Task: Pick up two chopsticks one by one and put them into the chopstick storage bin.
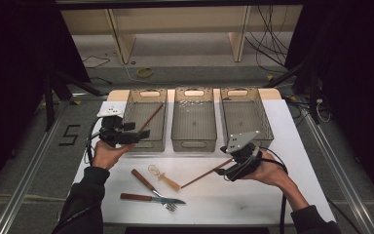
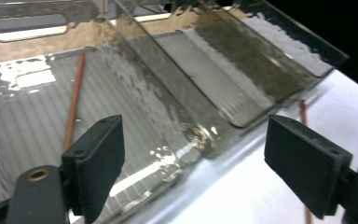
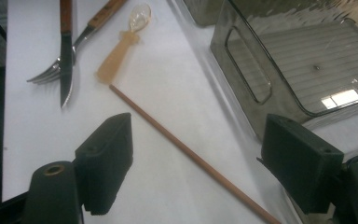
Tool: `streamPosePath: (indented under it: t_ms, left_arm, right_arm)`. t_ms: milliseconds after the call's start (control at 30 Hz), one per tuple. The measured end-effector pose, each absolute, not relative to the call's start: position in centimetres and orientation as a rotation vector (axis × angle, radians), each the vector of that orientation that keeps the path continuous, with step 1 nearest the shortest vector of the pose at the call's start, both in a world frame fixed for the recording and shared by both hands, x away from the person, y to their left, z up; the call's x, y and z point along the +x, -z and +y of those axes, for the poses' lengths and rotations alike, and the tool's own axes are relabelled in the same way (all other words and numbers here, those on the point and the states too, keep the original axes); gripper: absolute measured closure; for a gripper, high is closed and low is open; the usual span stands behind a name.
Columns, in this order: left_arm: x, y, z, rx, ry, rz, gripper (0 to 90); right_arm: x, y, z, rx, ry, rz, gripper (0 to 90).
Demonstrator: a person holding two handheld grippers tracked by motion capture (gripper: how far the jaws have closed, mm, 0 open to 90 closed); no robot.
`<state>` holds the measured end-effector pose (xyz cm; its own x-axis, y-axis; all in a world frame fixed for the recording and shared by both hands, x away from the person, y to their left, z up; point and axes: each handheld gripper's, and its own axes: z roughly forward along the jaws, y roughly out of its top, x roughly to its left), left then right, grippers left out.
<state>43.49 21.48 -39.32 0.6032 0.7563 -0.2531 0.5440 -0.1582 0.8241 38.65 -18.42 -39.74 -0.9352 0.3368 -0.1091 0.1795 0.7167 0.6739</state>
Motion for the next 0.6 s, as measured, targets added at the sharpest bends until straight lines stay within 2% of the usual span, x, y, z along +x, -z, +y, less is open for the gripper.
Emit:
streamPosePath:
  t_ms: [100, 600]
  left_arm:
    - [42.7, 39.4, 21.2, 1.831, -0.279, 1.040, 15.7]
    - [39.3, 40.3, 19.8, 1.798, -0.276, 0.945, 15.5]
  right_arm:
    - [39.2, 39.8, -18.1, 0.404, -0.992, 2.721, 25.8]
    - [41.6, 40.0, -16.9, 0.373, -0.813, 2.811, 26.0]
